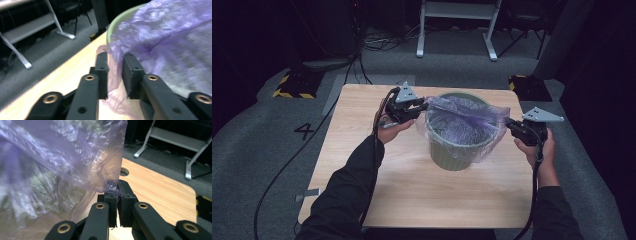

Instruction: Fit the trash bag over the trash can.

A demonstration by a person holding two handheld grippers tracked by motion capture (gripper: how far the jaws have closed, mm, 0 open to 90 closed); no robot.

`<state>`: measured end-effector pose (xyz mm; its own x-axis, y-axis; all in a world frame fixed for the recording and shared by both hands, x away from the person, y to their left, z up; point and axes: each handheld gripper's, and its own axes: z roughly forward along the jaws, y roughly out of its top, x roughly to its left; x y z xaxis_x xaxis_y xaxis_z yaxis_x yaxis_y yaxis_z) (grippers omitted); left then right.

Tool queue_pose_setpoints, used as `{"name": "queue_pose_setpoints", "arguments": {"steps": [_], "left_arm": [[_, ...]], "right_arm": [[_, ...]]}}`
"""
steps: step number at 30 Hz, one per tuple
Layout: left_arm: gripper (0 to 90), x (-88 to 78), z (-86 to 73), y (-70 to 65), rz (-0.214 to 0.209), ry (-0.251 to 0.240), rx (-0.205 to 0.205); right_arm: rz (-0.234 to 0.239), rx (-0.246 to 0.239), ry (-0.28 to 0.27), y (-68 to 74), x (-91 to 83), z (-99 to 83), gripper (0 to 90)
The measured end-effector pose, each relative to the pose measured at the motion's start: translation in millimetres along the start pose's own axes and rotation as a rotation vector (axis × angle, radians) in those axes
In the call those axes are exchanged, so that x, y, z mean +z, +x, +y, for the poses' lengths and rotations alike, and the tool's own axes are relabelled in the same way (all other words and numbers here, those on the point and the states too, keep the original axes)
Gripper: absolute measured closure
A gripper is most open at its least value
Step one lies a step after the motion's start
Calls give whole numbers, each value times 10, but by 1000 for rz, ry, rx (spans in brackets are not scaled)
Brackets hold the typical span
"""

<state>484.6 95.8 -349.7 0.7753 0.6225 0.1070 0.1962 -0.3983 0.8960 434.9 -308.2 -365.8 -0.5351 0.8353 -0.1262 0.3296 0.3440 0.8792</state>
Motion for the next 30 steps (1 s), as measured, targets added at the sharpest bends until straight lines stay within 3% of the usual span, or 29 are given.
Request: {"name": "queue_pose_setpoints", "arguments": {"steps": [3, 9, 16, 22, 30], "left_arm": [[849, 69, -70, 90, -20, 7, -50], [892, 164, -149, 204, -24, 16, -125], [898, 344, -263, 259, -36, 62, -159], [898, 497, -380, 256, -75, 111, -185], [898, 545, -549, 179, -116, 137, -195]], "right_arm": [[6, 24, 26, -34, 97, -15, 870], [16, 50, 58, -55, 260, -25, 875], [42, 62, 85, -27, 444, -62, 884], [73, 88, 111, -22, 560, -156, 890], [113, 119, 125, -13, 597, -327, 891]]}}
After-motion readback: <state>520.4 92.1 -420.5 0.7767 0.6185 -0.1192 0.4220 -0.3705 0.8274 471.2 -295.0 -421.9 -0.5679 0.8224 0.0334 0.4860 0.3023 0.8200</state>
